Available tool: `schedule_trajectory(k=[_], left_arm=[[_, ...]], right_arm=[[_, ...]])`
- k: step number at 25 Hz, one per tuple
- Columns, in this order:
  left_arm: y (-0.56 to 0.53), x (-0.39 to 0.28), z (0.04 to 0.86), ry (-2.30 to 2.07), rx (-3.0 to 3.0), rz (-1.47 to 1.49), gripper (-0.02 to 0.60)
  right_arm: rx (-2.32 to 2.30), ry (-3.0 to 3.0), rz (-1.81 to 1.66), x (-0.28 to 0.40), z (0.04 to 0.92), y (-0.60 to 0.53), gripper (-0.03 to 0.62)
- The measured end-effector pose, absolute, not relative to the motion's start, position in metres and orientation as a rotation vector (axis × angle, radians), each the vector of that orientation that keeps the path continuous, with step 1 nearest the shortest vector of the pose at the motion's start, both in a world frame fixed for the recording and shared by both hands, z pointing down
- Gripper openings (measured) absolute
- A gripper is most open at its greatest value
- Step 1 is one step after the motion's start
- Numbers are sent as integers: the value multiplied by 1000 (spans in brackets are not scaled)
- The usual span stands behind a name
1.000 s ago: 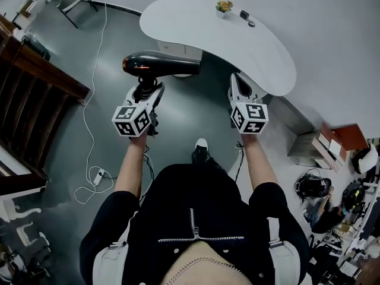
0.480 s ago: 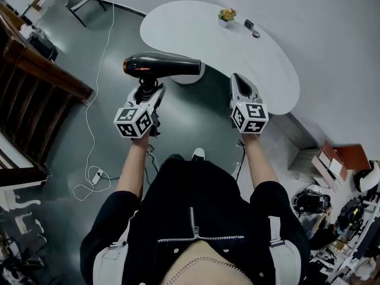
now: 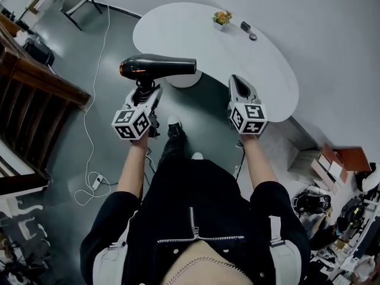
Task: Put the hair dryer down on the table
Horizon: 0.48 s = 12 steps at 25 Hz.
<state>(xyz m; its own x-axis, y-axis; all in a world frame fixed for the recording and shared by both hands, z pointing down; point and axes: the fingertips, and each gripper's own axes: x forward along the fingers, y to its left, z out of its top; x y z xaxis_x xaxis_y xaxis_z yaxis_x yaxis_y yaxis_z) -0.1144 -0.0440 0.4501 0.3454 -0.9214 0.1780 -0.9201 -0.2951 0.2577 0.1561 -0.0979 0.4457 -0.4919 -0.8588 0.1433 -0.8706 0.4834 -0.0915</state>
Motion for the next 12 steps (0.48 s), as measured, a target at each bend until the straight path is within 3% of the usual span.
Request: schedule_trajectory(k=[12], left_arm=[[-182,-131,471,-1555,2336,-19,281]], right_arm=[[1594,-2545,222,145,465,-203,6]])
